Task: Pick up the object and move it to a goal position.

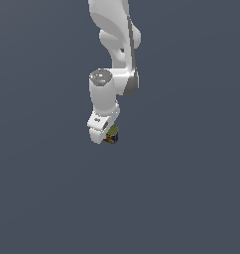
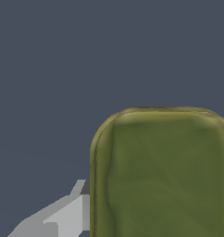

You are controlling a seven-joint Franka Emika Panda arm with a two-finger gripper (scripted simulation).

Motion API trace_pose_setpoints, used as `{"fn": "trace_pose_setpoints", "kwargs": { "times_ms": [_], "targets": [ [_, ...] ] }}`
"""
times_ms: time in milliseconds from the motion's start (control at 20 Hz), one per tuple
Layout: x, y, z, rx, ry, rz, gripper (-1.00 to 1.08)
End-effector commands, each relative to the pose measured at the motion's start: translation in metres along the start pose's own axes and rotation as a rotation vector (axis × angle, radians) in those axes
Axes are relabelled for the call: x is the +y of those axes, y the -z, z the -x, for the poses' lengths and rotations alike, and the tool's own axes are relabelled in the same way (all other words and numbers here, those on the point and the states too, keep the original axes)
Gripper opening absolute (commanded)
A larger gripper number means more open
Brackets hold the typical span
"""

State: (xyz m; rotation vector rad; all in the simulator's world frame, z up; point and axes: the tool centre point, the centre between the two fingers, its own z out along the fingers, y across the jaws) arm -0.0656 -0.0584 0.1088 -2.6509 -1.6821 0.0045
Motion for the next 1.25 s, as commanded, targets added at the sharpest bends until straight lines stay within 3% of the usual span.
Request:
{"fn": "trace_pose_setpoints", "kwargs": {
  "times_ms": [0, 650, 1200],
  "targets": [
    [0.002, 0.022, -0.011, 0.001, 0.0, 0.004, -1.0],
    [0.008, 0.129, -0.071, 0.001, 0.001, 0.004, -1.0],
    [0.012, 0.158, -0.088, 0.001, 0.0, 0.003, -1.0]
  ]
}}
